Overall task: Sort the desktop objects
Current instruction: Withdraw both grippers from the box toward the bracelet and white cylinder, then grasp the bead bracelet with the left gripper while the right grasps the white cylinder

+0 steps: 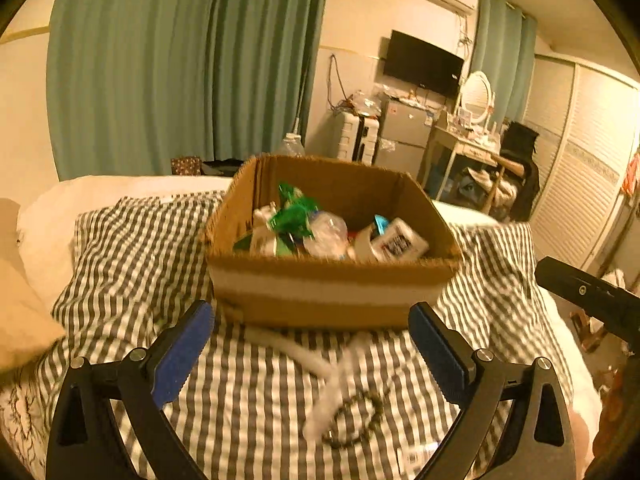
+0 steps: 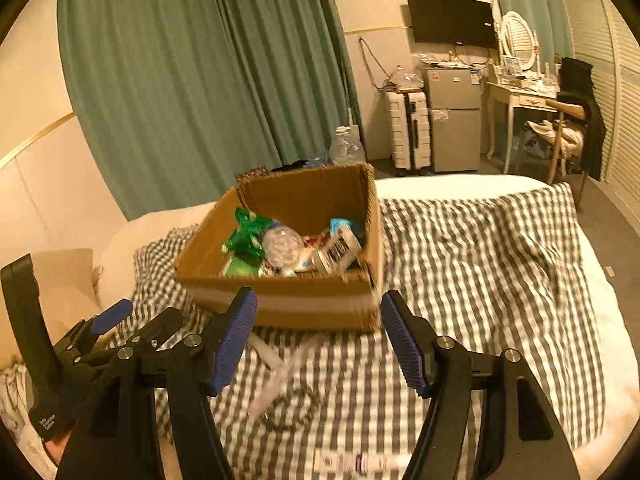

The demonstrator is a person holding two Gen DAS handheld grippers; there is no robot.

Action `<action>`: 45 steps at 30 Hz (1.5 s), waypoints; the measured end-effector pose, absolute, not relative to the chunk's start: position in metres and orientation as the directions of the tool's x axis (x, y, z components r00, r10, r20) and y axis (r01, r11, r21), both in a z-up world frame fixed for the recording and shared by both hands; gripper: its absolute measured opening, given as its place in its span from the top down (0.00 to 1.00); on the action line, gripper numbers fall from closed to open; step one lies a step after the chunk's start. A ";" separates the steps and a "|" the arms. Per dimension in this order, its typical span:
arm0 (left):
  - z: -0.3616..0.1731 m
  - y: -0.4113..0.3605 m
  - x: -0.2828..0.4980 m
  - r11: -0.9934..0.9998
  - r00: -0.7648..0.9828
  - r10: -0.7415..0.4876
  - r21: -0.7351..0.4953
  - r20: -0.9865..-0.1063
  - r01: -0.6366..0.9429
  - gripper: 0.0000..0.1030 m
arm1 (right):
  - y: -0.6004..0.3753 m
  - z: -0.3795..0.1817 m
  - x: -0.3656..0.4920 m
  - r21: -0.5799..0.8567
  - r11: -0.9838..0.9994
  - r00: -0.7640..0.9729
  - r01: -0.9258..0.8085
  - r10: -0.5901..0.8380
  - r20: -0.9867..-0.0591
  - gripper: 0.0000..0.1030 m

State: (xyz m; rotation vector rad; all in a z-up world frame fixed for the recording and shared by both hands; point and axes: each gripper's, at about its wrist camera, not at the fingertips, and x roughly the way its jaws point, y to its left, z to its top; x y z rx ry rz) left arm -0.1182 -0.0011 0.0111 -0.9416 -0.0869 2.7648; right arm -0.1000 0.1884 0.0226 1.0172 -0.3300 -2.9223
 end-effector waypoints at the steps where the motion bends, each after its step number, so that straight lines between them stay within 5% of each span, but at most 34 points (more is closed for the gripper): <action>1: 0.005 0.001 -0.112 -0.975 -0.769 0.222 -0.122 -0.600 -0.186 0.03 | 0.188 0.016 -0.093 0.206 -0.978 -0.777 -0.044 -0.096 -0.622 0.37; 19: -0.135 0.029 -0.092 -0.955 -0.686 0.256 -0.066 -0.682 -0.290 0.03 | 0.170 -0.148 -0.047 0.136 -0.977 -0.461 -0.165 -0.045 -0.886 0.38; 24: -0.149 0.035 -0.090 -0.941 -0.658 0.276 -0.058 -0.701 -0.332 0.03 | 0.169 -0.172 -0.049 0.100 -0.980 -0.379 -0.170 -0.029 -0.925 0.47; 27: -0.150 0.038 -0.087 -0.933 -0.652 0.283 -0.044 -0.703 -0.358 0.03 | 0.170 -0.181 -0.053 0.099 -0.983 -0.347 -0.157 -0.038 -0.937 0.62; 35: -0.153 0.042 -0.085 -0.915 -0.628 0.331 -0.078 -0.704 -0.395 0.03 | 0.173 -0.170 -0.042 0.137 -0.983 -0.387 -0.121 -0.081 -0.918 0.66; 40: -0.158 0.053 -0.082 -0.895 -0.613 0.341 -0.047 -0.713 -0.444 0.23 | 0.183 -0.136 -0.038 0.116 -0.991 -0.480 -0.072 -0.068 -0.875 0.68; 45: -0.158 0.062 -0.087 -0.894 -0.635 0.335 -0.023 -0.696 -0.447 0.24 | 0.206 -0.110 -0.038 0.199 -0.976 -0.546 -0.090 -0.118 -0.829 0.68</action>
